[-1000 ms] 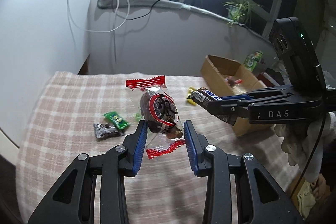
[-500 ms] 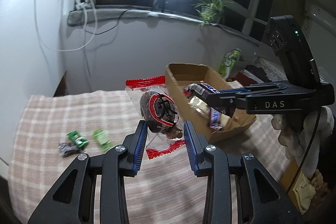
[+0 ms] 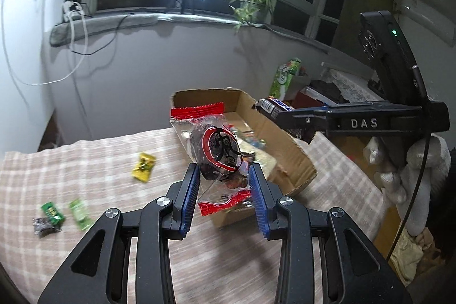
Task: Organize snacks
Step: 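Carry the chocolate bar and red-wrapped snack over the box with both tools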
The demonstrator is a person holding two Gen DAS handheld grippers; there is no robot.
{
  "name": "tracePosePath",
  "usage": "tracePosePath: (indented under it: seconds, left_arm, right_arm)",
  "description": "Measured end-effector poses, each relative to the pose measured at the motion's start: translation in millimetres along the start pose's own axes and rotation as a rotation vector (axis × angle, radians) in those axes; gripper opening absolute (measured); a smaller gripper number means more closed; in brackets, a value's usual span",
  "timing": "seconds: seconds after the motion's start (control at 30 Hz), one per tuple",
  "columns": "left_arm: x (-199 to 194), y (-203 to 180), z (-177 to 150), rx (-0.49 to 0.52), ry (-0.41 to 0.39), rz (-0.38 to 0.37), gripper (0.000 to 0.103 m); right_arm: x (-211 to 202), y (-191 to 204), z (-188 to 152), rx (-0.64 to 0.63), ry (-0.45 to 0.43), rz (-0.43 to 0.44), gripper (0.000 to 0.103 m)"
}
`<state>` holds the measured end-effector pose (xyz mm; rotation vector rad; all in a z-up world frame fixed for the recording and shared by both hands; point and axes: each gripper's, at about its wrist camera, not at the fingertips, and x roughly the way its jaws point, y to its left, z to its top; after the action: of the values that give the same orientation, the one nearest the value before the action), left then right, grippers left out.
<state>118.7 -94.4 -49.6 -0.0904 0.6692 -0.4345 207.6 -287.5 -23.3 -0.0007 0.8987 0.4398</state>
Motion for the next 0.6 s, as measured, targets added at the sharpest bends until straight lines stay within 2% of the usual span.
tracePosePath:
  seconds: [0.27, 0.6]
  left_arm:
    - [27.9, -15.3, 9.8, 0.007, 0.026, -0.016, 0.034]
    - [54.9, -21.9, 15.6, 0.007, 0.054, -0.011, 0.034]
  right_arm:
    - [20.7, -29.3, 7.6, 0.040, 0.016, -0.017, 0.030]
    - [50.2, -44.0, 29.9, 0.054, 0.025, -0.026, 0.030]
